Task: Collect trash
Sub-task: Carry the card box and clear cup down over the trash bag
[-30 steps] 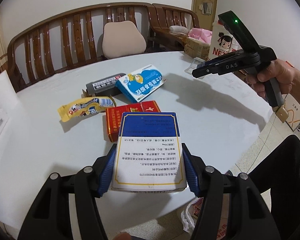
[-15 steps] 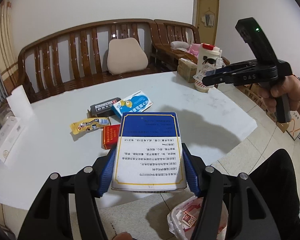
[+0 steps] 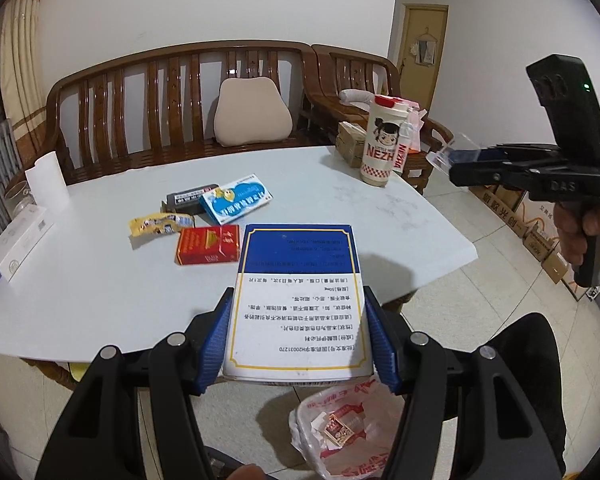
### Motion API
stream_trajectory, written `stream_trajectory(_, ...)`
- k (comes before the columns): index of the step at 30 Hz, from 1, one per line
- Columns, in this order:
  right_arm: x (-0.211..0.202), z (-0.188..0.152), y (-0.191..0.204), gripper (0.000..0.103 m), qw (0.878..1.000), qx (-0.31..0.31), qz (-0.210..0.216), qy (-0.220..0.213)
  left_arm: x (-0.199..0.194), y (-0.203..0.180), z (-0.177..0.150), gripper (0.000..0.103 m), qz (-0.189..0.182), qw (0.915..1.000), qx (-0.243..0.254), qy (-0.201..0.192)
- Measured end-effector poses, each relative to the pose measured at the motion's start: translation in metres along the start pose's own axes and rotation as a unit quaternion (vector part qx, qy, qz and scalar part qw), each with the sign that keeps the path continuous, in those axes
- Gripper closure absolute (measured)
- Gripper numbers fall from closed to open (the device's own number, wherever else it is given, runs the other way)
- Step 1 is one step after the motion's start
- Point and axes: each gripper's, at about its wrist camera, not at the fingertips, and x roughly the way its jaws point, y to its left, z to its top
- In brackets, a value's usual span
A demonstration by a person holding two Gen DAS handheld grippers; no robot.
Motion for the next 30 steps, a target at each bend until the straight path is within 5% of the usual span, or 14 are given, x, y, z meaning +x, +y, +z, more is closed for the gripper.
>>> stream_trajectory(14,-0.012,-0.097,0.045,0.061,0.999,-0.004,0.001,0.053,0.006,-0.052,-0.062,0.044,-0.029,0.9986,0.004,0.044)
stream_trajectory(30,0.088,-0.2,0.056,0.061,0.983,0.005,0.016,0.182,0.091,-0.071,-0.15,0.044,0.011,0.9854,-0.039,0.165)
